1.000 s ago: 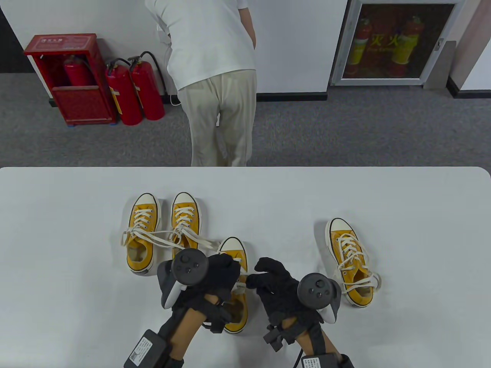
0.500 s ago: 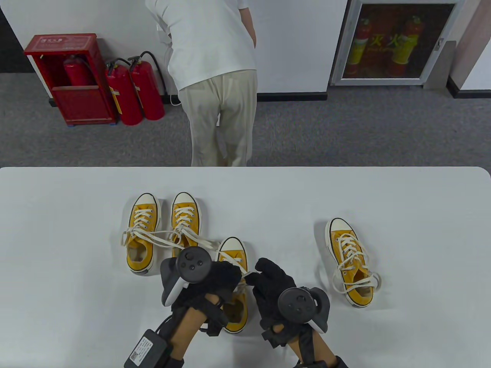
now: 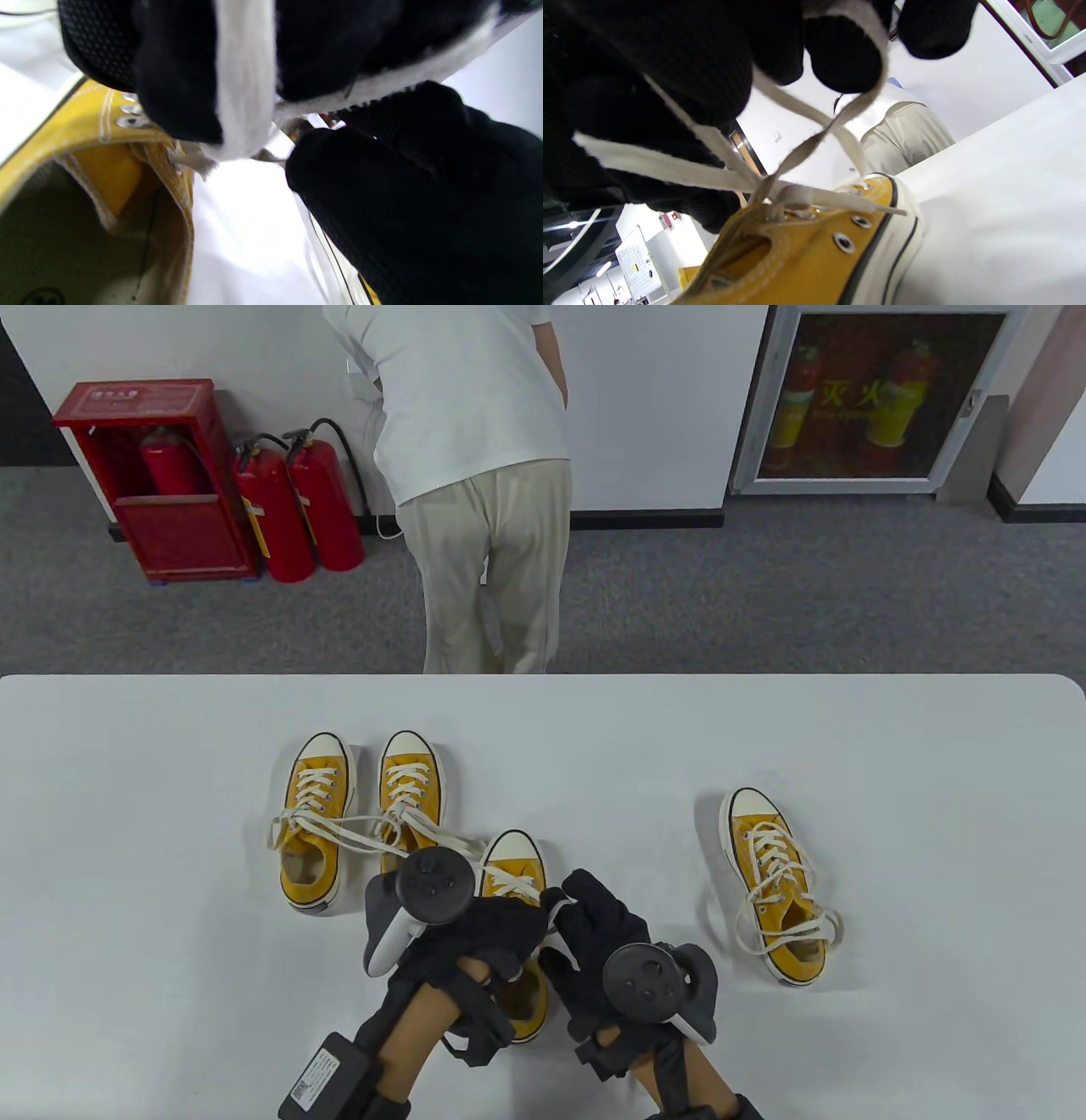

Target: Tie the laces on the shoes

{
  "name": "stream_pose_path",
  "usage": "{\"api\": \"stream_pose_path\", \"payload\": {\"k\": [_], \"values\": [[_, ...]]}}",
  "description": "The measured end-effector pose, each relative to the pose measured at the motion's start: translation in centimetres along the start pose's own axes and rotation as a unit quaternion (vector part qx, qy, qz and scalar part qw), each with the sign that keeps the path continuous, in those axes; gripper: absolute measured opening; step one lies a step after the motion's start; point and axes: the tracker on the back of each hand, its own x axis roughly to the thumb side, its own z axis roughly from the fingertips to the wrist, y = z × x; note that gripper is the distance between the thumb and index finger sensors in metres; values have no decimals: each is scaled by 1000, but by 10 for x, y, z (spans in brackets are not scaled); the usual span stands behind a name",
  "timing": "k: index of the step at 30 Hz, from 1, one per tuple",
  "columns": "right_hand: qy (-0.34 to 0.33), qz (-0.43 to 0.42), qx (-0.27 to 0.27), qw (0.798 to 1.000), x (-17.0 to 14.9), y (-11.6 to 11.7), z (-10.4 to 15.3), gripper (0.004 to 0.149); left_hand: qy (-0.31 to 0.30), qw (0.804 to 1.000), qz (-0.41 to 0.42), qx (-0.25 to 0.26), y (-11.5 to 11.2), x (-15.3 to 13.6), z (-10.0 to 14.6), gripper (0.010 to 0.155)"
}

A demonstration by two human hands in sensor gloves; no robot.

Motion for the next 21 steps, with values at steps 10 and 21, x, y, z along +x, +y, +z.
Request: {"api": "stream_pose_path", "payload": {"k": [10,21], "values": [[66,-176,-15,982,-19,-10,-2,42,-8,1000,3,3,5,0,1,39],[134,-453,-41,881,-54,-27,-2,42,-14,997,52,64,35,-8,8,37]]}}
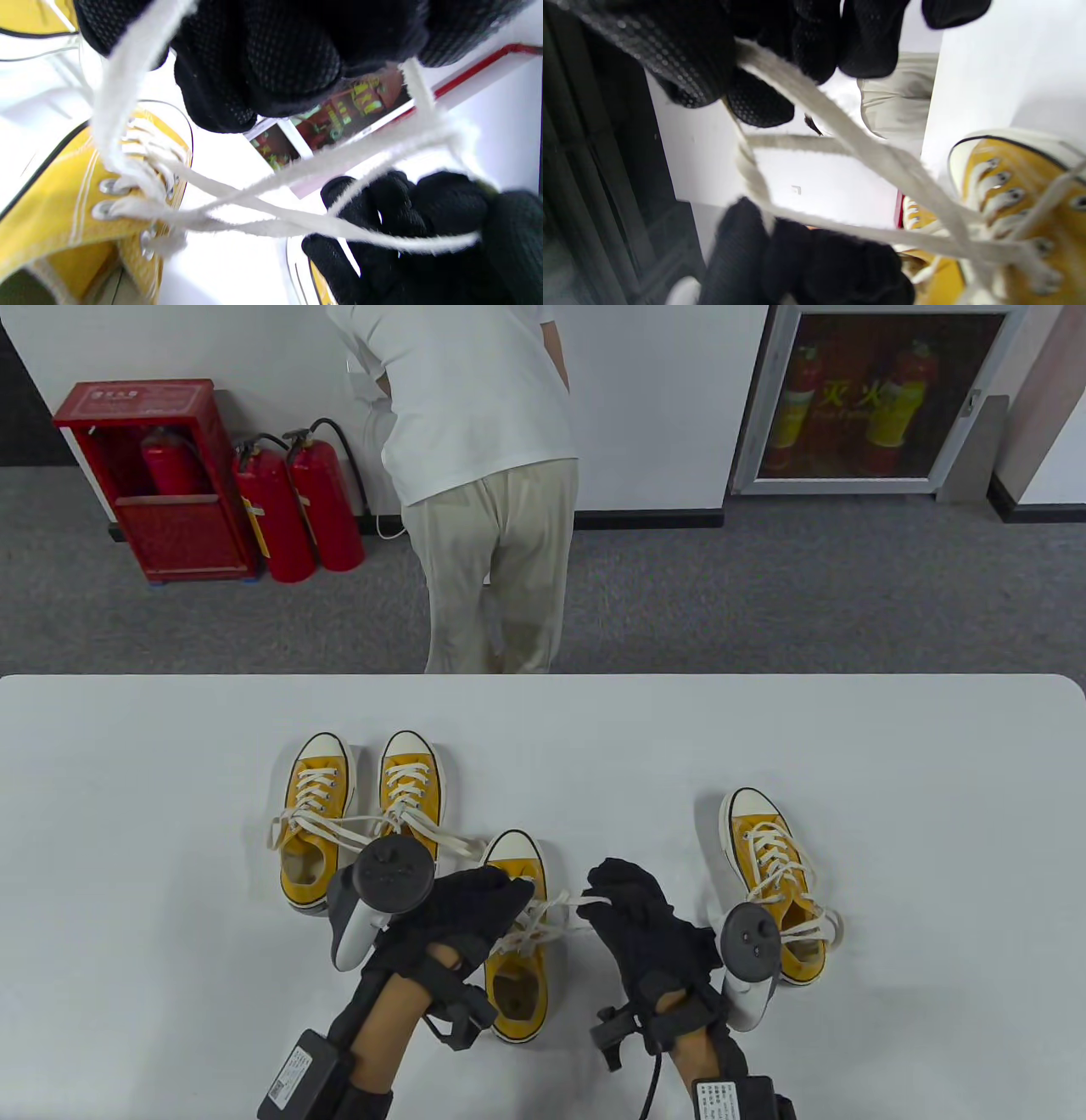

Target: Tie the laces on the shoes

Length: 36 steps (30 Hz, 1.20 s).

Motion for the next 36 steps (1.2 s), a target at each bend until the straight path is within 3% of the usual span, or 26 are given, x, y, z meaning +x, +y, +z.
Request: {"api": "stream_pose_path", "payload": {"k": [5,11,15,18,24,27,31,32,36], "values": [[14,-80,13,997,-5,-8,-3,42,-3,999,26,31,16,-2,4,37],[-3,-6,3,1000,4,-10,-3,42,-6,998,-31,61,33,-2,16,37],[-26,112,-17,993,13,-17,-3,42,5,994,-65,93,49,-16,26,37],[-11,237,-50,970,14,-25,-1,42,23,989,-94,111,61,-34,36,37],[13,371,-73,925,8,-37,-1,42,61,985,-100,129,72,-81,56,38],[48,421,-61,904,4,-40,-1,42,68,985,-96,128,73,-98,62,38],[92,522,-33,847,-5,-41,-1,42,69,983,-108,133,70,-111,71,37],[109,546,-22,830,-7,-42,-1,42,71,982,-124,122,70,-114,72,37],[171,583,7,795,-16,-45,-3,41,101,977,-166,83,73,-129,70,37]]}}
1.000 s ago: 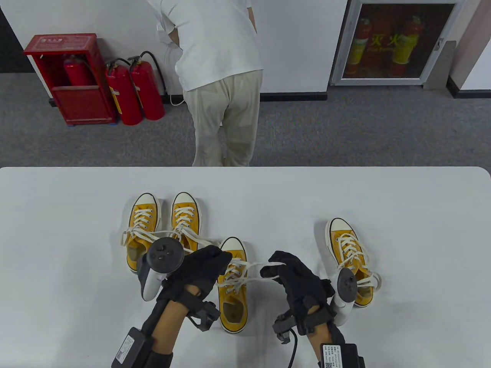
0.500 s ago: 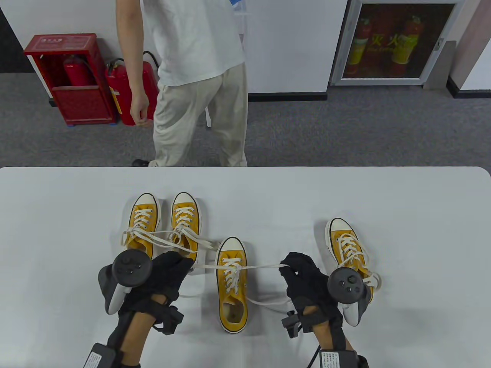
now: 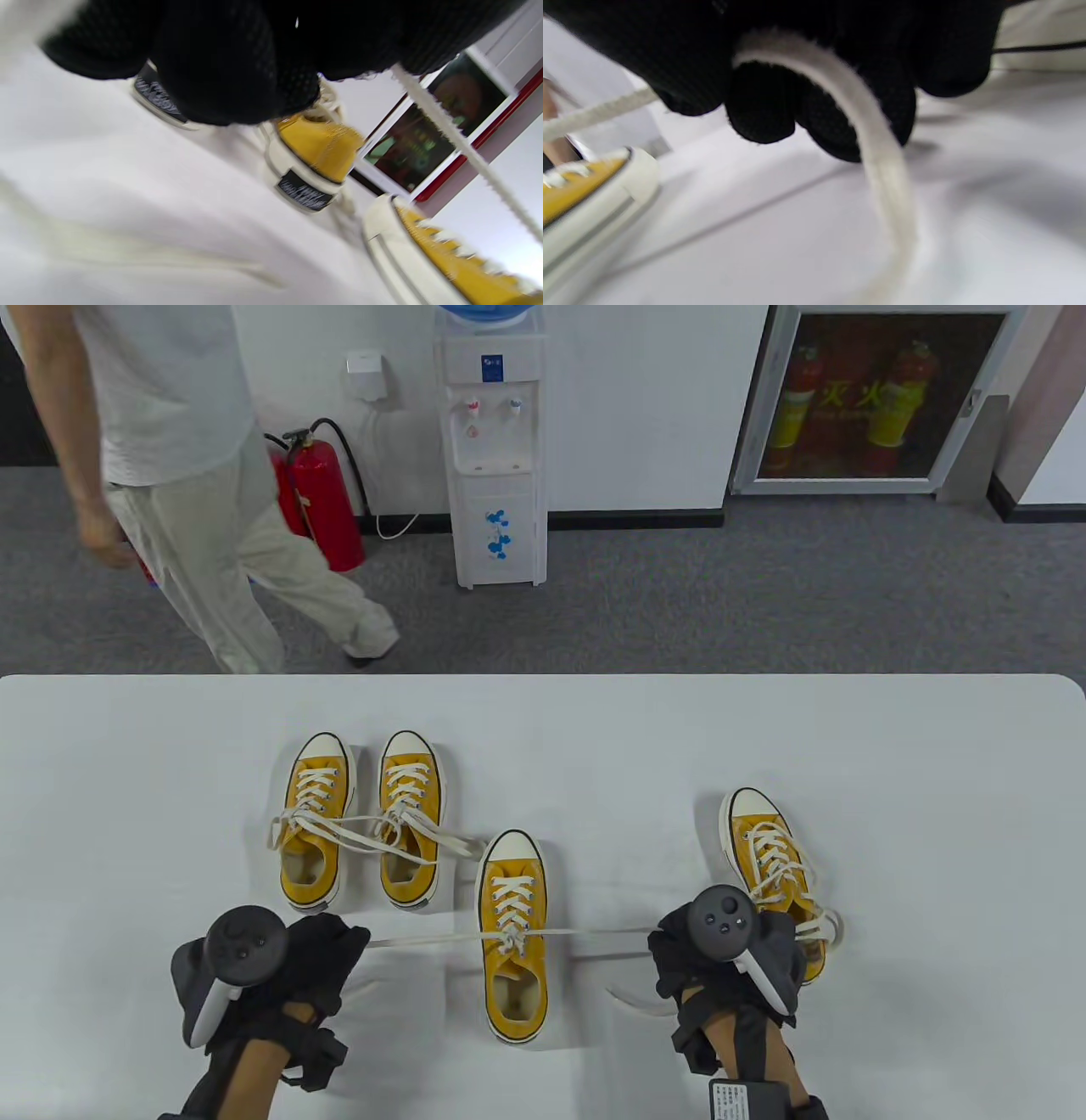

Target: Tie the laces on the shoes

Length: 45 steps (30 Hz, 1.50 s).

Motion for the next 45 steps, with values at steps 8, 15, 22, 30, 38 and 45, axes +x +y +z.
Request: {"api": "stream_pose_path", "payload": {"k": [8,15,22,30,38,45], "values": [[26,48,29,998,2,7,-1,42,26,998,0,-63,-11,-13,-8,36],[-9,19,-10,1000,15,3,6,65,9,1000,-2,-23,-6,-3,-4,38],[-105,-8,26,994,52,24,10,73,-11,999,46,25,2,3,0,38],[-87,5,114,990,85,59,-12,70,-23,997,60,35,3,4,1,38],[-102,-144,71,982,73,40,-6,42,-21,998,54,32,2,5,0,38],[-156,-439,82,881,52,22,4,41,-18,998,48,32,0,5,0,38]]}}
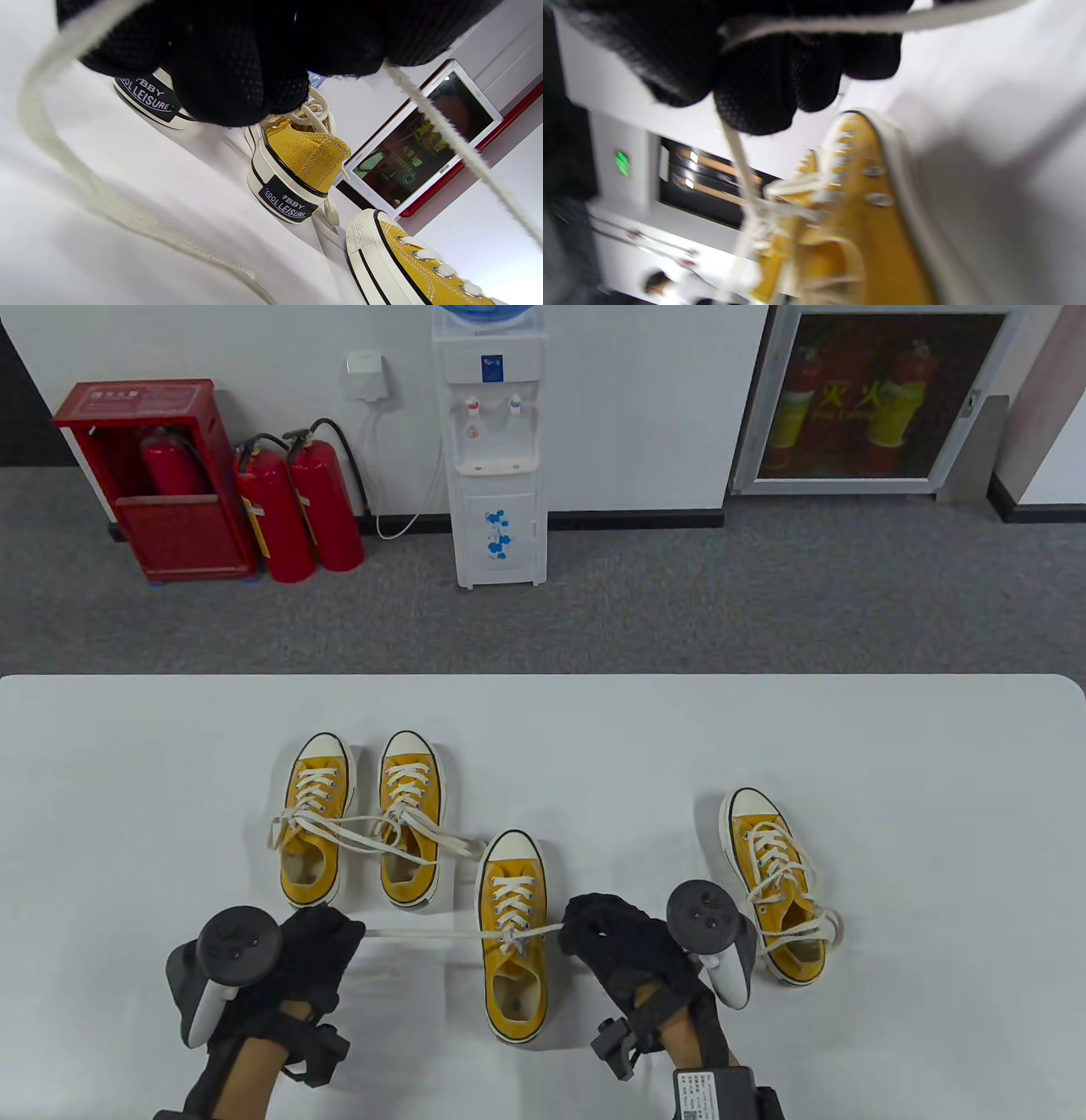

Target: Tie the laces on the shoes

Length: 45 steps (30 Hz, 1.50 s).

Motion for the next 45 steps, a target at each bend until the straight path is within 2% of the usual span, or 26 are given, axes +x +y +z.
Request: {"api": "stream_pose_path", "payload": {"k": [6,9,11,14,18,21,26,29,34,40,45], "values": [[-40,-133,27,990,4,13,-3,44,-5,1000,8,-4,-1,3,1,39],[-47,-219,60,973,3,31,-10,45,-8,999,50,0,0,6,2,38],[-44,-243,83,965,3,43,-14,46,-10,997,80,2,1,6,3,38],[-42,-239,104,964,4,48,-14,47,-17,994,110,6,4,8,5,38],[-43,-234,97,966,5,47,-13,49,-28,983,183,2,5,10,7,38],[-39,-224,71,971,3,45,-12,50,-43,967,250,-17,4,16,9,38],[-30,-161,48,985,3,46,-13,52,-90,948,301,-40,4,37,13,39],[-33,-96,28,994,7,48,-13,50,-126,949,286,-46,5,58,16,39],[-34,3,43,998,14,56,-11,51,-161,953,245,-79,1,99,14,38],[-66,137,82,985,24,71,-6,51,-195,965,166,-62,-5,135,3,37],[-128,231,105,959,34,83,3,46,-172,973,141,-59,-18,130,-16,37]]}}
